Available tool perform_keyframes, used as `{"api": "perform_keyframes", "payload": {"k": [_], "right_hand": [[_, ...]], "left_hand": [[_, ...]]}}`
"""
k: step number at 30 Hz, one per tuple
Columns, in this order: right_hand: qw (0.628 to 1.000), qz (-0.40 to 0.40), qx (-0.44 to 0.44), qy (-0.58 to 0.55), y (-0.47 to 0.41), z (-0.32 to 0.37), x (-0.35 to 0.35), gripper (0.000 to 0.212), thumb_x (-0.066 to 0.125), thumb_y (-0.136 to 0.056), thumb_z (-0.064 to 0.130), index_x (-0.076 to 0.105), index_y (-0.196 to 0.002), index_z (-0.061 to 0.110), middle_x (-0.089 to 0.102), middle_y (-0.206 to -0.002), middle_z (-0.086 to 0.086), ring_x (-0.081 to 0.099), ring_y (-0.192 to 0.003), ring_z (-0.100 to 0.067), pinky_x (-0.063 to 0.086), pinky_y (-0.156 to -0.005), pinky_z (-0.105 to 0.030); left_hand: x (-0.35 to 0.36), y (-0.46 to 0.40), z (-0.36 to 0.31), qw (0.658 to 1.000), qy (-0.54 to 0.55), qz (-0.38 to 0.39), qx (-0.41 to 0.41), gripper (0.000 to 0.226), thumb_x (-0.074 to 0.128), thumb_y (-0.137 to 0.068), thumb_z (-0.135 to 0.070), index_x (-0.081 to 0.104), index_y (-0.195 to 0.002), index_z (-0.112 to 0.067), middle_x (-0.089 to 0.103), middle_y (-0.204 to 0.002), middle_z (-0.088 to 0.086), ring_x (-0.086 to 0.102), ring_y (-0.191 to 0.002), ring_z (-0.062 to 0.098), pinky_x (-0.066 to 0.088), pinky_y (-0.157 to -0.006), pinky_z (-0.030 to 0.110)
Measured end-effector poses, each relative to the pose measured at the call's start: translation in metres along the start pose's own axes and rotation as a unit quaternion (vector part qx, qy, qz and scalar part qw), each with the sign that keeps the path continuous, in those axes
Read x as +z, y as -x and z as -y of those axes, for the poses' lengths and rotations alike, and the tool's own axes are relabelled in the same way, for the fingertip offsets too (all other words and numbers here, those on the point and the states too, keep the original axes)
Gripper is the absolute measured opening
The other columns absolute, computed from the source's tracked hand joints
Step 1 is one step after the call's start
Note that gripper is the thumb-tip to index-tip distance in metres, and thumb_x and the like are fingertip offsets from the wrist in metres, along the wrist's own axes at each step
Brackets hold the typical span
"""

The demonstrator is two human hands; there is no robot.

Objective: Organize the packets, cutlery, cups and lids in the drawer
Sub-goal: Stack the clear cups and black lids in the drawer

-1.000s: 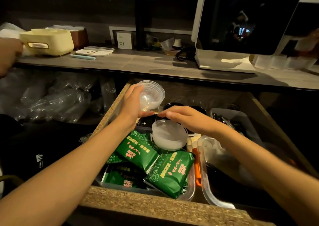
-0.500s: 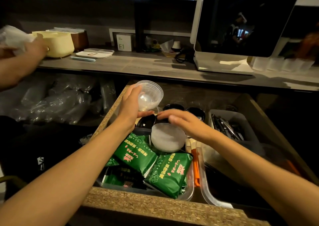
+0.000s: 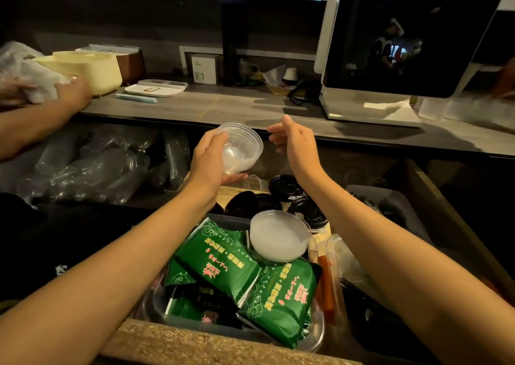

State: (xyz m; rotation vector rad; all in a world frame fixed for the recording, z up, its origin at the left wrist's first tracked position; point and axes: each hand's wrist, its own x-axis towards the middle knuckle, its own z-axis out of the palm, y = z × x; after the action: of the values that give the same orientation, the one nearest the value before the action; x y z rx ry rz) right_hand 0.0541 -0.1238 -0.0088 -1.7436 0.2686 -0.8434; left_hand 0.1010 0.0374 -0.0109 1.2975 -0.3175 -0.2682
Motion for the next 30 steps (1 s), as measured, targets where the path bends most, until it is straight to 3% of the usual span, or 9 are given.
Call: {"api": "perform_keyframes", "payload": {"k": [7,13,16,18,20,23,25,27,30], "right_hand": [[0.999,0.013,0.035,0.028,-0.034,-0.046,0.013,0.045,0.037,-0.105,0.035,0.072,-0.082,0.018,0.066,-0.073,-0.003,0.060,-0.072,-0.014,0.044,-0.068,-0.033],[0.996,0.015,0.038,0.079,-0.049,-0.077,0.036,0.038,0.044,-0.103,0.032,0.072,-0.084,0.014,0.065,-0.069,0.001,0.059,-0.067,-0.009,0.044,-0.064,-0.023],[0.985,0.034,0.094,0.139,-0.059,-0.098,0.045,0.033,0.053,-0.098,0.030,0.072,-0.083,0.008,0.069,-0.072,-0.006,0.065,-0.068,-0.018,0.053,-0.068,-0.031],[0.963,0.093,0.135,0.215,-0.061,-0.112,0.047,0.031,0.060,-0.093,0.035,0.071,-0.090,0.006,0.072,-0.083,-0.010,0.067,-0.077,-0.024,0.053,-0.064,-0.030],[0.929,0.166,0.142,0.300,-0.059,-0.121,0.046,0.035,0.064,-0.091,0.040,0.071,-0.101,0.007,0.070,-0.093,-0.007,0.064,-0.085,-0.019,0.045,-0.064,-0.026],[0.889,0.239,0.111,0.373,-0.056,-0.125,0.045,0.033,0.069,-0.088,0.034,0.071,-0.111,0.011,0.069,-0.104,-0.003,0.065,-0.096,-0.019,0.048,-0.076,-0.026],[0.867,0.263,0.077,0.417,-0.055,-0.129,0.046,0.024,0.072,-0.084,0.026,0.075,-0.104,0.013,0.072,-0.102,-0.004,0.067,-0.095,-0.020,0.049,-0.075,-0.027],[0.866,0.248,0.048,0.431,-0.056,-0.131,0.045,0.014,0.071,-0.082,0.023,0.078,-0.091,0.014,0.072,-0.088,-0.004,0.067,-0.083,-0.020,0.048,-0.070,-0.028],[0.907,0.147,0.027,0.393,-0.058,-0.122,0.036,0.014,0.066,-0.083,0.013,0.079,-0.090,0.014,0.073,-0.085,-0.003,0.066,-0.077,-0.016,0.049,-0.068,-0.028]], "left_hand": [[-0.018,-0.036,0.004,0.997,-0.053,0.043,0.024,0.019,0.043,-0.105,-0.029,0.061,-0.102,-0.036,0.058,-0.114,-0.005,0.061,-0.106,0.022,0.063,-0.063,0.039],[-0.025,-0.070,0.022,0.996,-0.060,0.057,0.030,0.019,0.043,-0.106,-0.028,0.060,-0.104,-0.036,0.058,-0.116,-0.004,0.062,-0.104,0.020,0.063,-0.067,0.040],[-0.028,-0.082,0.033,0.997,-0.049,0.049,0.017,0.018,0.043,-0.106,-0.028,0.060,-0.110,-0.034,0.057,-0.123,0.000,0.063,-0.103,0.020,0.063,-0.069,0.042],[-0.029,-0.087,0.038,0.998,-0.044,0.051,0.010,0.018,0.043,-0.106,-0.028,0.059,-0.112,-0.032,0.058,-0.123,0.000,0.064,-0.103,0.020,0.063,-0.070,0.042],[-0.029,-0.088,0.041,0.998,-0.034,0.056,-0.003,0.018,0.042,-0.106,-0.028,0.059,-0.109,-0.033,0.058,-0.120,-0.001,0.063,-0.104,0.021,0.063,-0.072,0.045],[-0.030,-0.088,0.044,0.997,-0.015,0.068,-0.020,0.018,0.042,-0.106,-0.028,0.060,-0.109,-0.031,0.056,-0.125,0.004,0.060,-0.110,0.025,0.063,-0.072,0.047],[-0.032,-0.088,0.045,0.997,-0.012,0.072,-0.024,0.019,0.041,-0.106,-0.028,0.060,-0.108,-0.031,0.056,-0.128,0.006,0.061,-0.111,0.027,0.063,-0.070,0.045],[-0.032,-0.087,0.045,0.997,-0.015,0.071,-0.025,0.019,0.042,-0.106,-0.029,0.060,-0.107,-0.032,0.055,-0.132,0.008,0.061,-0.114,0.030,0.063,-0.067,0.045],[-0.030,-0.086,0.046,0.996,-0.044,0.070,-0.032,0.019,0.041,-0.107,-0.032,0.058,-0.115,-0.029,0.053,-0.135,0.006,0.059,-0.116,0.030,0.063,-0.068,0.045]]}}
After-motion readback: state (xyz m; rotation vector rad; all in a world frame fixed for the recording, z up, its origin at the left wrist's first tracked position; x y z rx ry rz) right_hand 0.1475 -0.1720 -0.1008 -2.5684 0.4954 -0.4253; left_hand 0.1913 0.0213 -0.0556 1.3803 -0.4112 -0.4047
